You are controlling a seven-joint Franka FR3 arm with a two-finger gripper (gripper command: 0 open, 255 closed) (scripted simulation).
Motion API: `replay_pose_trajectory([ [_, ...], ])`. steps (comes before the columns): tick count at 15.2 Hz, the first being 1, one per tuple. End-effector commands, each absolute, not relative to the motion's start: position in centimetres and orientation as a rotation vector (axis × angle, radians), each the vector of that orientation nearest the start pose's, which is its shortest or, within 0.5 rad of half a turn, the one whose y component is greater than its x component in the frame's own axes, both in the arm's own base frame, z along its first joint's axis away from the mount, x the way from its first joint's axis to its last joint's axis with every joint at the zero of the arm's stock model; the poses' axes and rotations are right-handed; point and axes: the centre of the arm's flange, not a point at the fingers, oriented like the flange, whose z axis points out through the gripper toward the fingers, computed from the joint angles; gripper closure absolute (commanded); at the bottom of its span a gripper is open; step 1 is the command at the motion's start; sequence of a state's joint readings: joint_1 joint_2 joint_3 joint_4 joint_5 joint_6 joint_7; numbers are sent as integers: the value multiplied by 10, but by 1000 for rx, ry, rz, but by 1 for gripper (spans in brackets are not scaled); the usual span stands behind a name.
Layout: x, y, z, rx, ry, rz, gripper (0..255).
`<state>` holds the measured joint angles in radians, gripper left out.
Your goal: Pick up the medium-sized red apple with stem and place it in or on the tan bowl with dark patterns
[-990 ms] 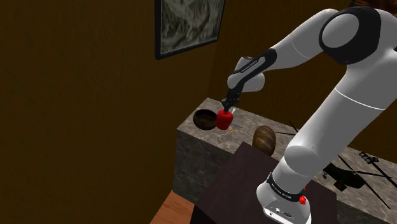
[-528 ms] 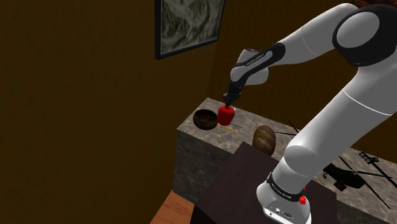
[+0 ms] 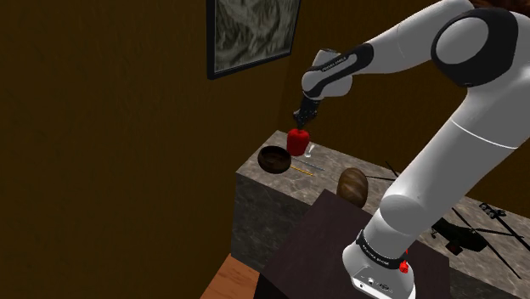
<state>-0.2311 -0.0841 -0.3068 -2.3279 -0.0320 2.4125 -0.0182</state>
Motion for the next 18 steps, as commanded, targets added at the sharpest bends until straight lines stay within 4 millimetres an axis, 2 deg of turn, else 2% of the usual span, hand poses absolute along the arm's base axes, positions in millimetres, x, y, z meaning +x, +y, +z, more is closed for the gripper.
replay_pose_trajectory([
  [1, 464, -270, 398, -3076, 782, -254, 255],
  [9, 556, -303, 446, -3076, 782, -254, 255],
  [18, 556, -303, 399, -3076, 782, -254, 255],
])
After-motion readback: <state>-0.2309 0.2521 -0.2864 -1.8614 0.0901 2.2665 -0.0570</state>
